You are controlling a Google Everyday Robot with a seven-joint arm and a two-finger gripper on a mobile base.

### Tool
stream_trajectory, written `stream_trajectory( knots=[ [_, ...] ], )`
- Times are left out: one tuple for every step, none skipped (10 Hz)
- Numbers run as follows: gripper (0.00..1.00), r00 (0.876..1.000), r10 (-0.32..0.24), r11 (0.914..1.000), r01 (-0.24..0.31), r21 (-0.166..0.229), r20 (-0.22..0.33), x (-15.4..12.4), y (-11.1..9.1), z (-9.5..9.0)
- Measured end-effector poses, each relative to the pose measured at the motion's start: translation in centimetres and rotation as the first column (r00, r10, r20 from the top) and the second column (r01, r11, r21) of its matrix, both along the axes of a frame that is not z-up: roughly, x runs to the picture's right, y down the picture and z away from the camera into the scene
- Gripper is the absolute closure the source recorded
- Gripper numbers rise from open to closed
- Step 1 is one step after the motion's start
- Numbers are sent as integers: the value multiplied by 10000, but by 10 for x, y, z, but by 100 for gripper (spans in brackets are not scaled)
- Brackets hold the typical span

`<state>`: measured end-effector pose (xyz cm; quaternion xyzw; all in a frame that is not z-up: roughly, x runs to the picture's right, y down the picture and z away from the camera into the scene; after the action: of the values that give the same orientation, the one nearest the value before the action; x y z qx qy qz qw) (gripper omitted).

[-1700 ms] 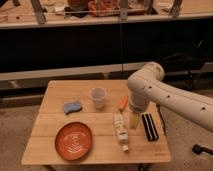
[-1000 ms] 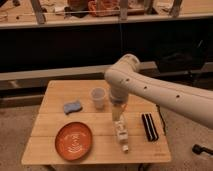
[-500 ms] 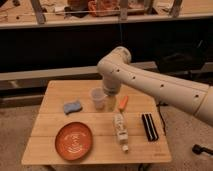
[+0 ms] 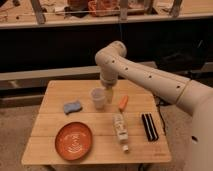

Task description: Move the arm in a circular motion

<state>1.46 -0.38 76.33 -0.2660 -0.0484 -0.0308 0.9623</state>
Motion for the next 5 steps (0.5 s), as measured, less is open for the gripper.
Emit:
stream_trajectory(
  knots=[
    [20,10000,27,10000,-27,-40,-15,0,-3,7],
    [20,9999,73,9999,-74,-147,-96,4,-5,15],
    [20,9998,104,9997,-108,-215,-180,8,-8,21],
    [20,9996,98,9996,-105,-248,-276,10,-13,27],
    [20,9994,44,9996,-53,-277,-336,8,-15,28]
  ],
)
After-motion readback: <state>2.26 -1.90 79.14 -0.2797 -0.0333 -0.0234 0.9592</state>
